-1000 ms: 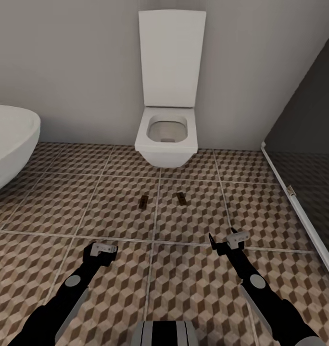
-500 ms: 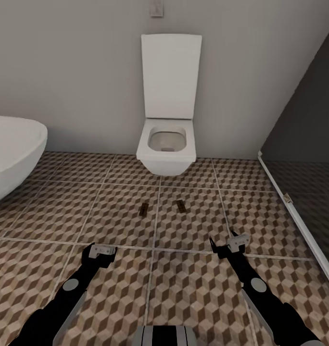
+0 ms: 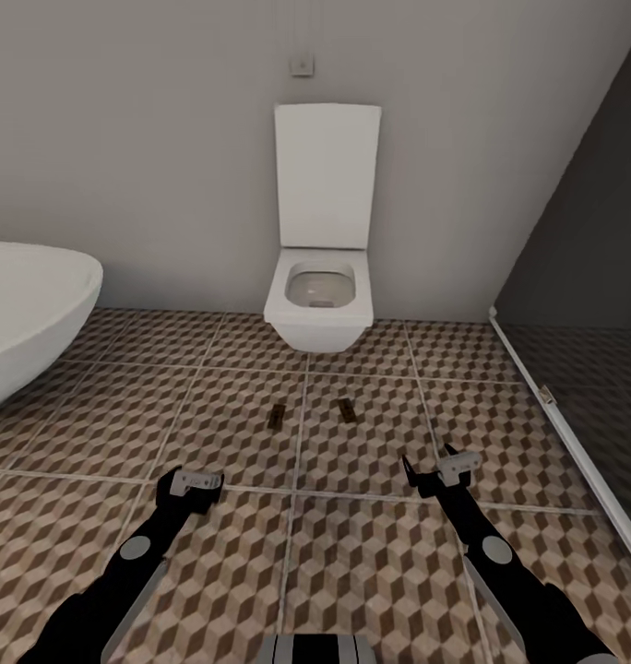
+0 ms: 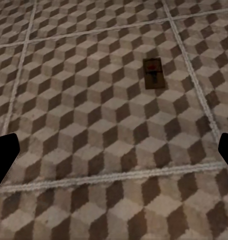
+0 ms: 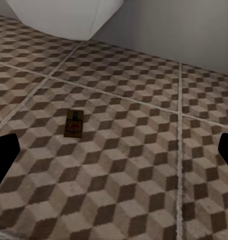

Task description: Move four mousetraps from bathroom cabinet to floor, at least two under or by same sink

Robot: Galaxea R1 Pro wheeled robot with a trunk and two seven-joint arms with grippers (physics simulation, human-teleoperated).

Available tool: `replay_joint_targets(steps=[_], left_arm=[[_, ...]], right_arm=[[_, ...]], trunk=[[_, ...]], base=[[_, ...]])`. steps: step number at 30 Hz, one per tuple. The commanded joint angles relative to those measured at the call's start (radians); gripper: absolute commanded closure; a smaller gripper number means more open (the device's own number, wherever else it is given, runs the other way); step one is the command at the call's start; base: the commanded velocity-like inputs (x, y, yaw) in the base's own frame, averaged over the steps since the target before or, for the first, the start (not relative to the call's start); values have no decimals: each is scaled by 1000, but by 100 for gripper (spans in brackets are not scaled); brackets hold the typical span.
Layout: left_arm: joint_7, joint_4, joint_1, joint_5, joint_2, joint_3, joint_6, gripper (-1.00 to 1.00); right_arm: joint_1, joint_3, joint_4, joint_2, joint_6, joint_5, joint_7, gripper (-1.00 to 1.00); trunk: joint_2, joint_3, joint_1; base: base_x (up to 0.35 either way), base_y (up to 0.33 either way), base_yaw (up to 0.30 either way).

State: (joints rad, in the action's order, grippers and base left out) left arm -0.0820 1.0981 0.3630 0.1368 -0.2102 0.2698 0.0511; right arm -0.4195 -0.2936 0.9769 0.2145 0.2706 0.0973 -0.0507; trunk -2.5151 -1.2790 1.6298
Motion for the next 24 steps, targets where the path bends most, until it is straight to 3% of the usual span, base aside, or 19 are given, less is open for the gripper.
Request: replay_joint_targets(steps=[1, 14, 24], left_arm=[[-9, 1, 1, 10, -2, 5, 4, -100], [-9, -17, 1, 10, -2, 5, 3, -100], [-7, -57, 1, 12, -1, 5, 0, -100]], right_arm=[[-1, -6, -4, 1, 4, 10, -5, -100], [-1, -6, -65, 1, 17, 11, -1, -100], [-1, -6, -192, -3, 134, 12, -1, -100]], trunk=[[0, 3, -1], [3, 54, -6], [5, 92, -11]], base=[[0, 0, 0], [0, 0, 0], [0, 0, 0]])
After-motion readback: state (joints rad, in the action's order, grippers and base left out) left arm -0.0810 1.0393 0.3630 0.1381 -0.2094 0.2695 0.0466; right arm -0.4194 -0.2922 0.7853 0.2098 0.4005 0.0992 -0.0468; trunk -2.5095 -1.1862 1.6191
